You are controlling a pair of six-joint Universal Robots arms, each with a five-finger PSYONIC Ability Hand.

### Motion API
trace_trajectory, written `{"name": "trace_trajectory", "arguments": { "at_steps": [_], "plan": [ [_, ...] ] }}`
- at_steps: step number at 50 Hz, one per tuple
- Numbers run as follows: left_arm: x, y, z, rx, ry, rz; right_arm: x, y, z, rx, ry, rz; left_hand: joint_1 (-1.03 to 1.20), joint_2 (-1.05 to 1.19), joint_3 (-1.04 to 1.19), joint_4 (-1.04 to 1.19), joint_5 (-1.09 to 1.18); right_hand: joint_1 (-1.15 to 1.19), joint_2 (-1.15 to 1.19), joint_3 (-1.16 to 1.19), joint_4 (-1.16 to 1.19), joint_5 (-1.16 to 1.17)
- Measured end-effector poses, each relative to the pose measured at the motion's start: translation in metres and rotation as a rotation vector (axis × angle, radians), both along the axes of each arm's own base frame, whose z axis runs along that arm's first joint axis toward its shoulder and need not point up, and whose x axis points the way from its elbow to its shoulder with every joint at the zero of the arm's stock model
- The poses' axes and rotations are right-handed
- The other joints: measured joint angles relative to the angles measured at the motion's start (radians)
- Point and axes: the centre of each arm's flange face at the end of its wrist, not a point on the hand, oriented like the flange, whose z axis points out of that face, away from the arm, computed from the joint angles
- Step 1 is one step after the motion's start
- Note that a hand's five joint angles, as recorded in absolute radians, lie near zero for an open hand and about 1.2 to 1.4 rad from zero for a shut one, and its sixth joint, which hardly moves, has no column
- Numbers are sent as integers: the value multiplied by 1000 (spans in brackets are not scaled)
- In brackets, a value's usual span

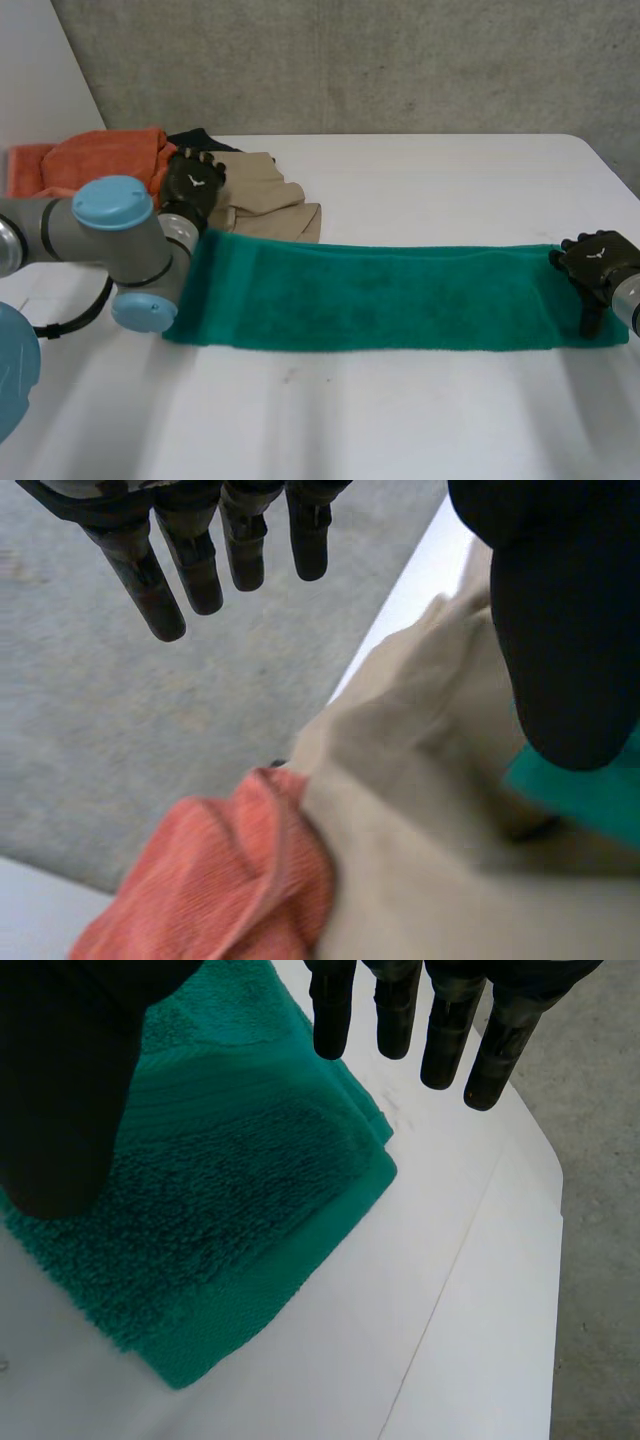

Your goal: Fold the laundry.

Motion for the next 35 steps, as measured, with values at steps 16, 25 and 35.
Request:
{"name": "trace_trajectory", "arguments": {
  "at_steps": [16, 25, 35],
  "plan": [
    [6, 29, 9, 27, -27, 2, -16, 13, 16, 21, -37, -13, 0, 0, 0, 0, 0, 0, 0, 0, 0, 0],
    [9, 61, 27, 58, 42, -21, -29, 20, 12, 109, -70, -22, 0, 0, 0, 0, 0, 0, 0, 0, 0, 0],
    [12, 70, 38, 67, 105, -23, -42, -7, -17, 71, -68, -33, 0, 0, 0, 0, 0, 593, 723, 703, 679, 643]
  ]
}}
